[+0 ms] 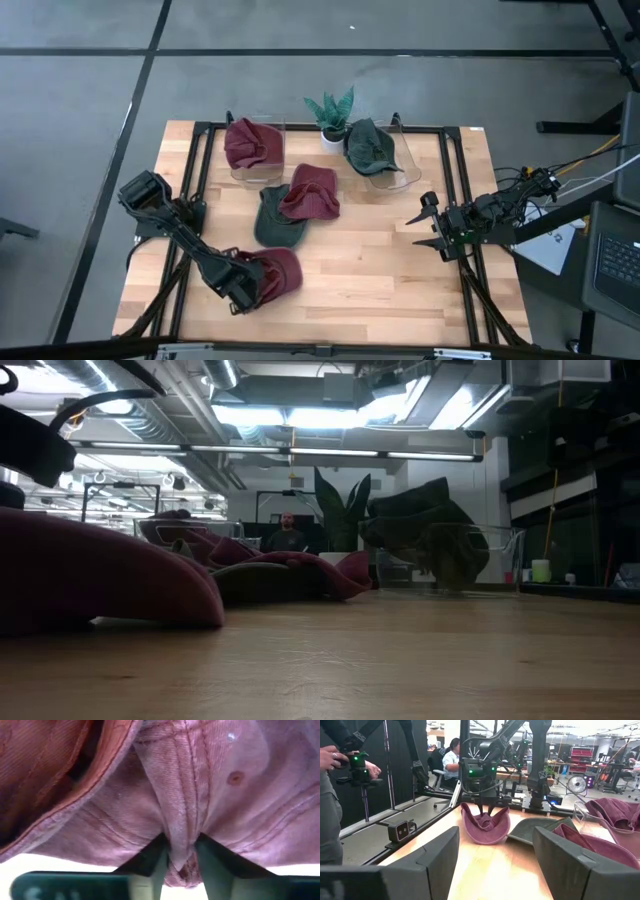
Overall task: Pick & Place hat
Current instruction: Put the bottom red cap into the left bin
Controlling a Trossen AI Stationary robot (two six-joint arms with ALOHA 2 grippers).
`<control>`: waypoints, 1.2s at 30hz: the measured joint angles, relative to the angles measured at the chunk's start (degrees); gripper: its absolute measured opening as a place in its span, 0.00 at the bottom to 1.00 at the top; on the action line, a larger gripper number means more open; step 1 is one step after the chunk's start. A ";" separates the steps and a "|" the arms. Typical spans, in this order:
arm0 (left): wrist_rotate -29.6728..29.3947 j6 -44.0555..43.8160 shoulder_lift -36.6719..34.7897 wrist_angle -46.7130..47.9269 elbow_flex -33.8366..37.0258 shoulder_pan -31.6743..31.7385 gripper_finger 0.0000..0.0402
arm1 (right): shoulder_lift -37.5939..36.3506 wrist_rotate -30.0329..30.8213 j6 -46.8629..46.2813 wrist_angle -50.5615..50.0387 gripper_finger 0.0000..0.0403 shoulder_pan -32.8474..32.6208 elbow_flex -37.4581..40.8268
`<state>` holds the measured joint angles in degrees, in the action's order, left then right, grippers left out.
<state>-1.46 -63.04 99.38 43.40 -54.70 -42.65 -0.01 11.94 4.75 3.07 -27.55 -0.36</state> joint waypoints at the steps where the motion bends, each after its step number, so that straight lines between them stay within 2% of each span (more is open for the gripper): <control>1: -0.23 0.40 0.01 -0.03 0.00 0.00 0.20 | 0.00 0.00 0.00 0.02 0.63 0.00 0.00; 6: -0.76 0.87 0.01 -0.07 0.02 0.02 0.03 | 0.00 0.00 0.00 0.02 0.63 0.01 0.00; 12: -1.96 1.22 -1.93 -0.56 0.41 0.01 0.03 | 0.00 -0.02 0.00 0.02 0.63 0.00 0.00; 21: -8.44 5.09 -12.35 -0.21 0.28 -1.02 0.02 | 0.00 0.00 0.00 0.02 0.63 0.00 0.00; 29: -12.84 13.73 -19.77 0.07 0.25 -1.25 0.02 | 0.00 0.00 0.00 0.00 0.63 0.00 0.00; 36: -12.11 27.72 -24.36 1.77 -1.78 -1.29 0.02 | 0.00 0.00 0.00 0.01 0.63 0.02 0.00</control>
<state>-13.56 -35.32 75.03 45.17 -56.47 -43.94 -0.01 11.94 4.75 3.08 -27.53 -0.36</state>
